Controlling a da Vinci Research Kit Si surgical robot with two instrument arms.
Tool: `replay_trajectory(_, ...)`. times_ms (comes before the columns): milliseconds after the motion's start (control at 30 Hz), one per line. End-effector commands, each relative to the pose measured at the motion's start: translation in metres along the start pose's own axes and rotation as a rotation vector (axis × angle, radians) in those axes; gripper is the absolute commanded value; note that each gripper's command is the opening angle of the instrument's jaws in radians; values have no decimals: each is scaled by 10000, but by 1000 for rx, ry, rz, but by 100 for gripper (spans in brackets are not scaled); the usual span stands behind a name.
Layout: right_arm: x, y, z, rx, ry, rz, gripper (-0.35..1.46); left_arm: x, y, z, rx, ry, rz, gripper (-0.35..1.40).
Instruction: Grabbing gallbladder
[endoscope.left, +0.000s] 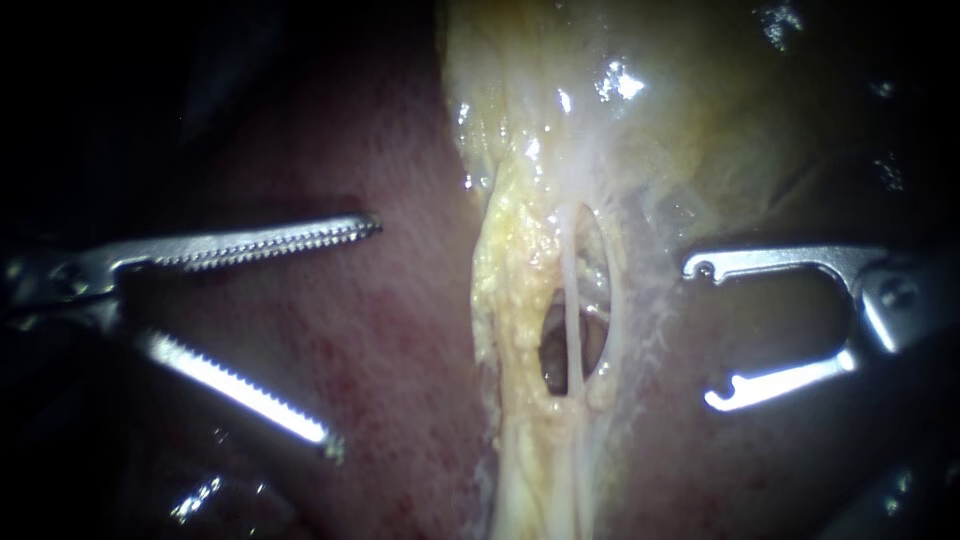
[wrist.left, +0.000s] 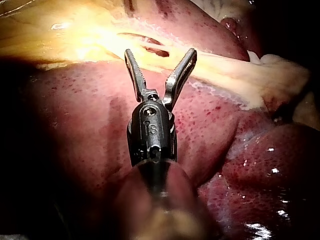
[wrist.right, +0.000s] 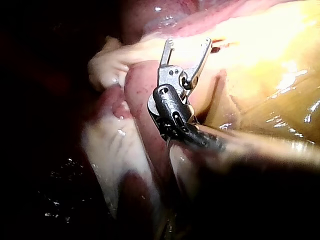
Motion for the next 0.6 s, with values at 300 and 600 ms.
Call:
replay_trajectory(300,0,-1,1,0,0,-1,60,-7,12,11,-36,58,-5,99)
replay_trajectory(600,0,-1,1,0,0,-2,60,0,38,33,-93,92,-41,88)
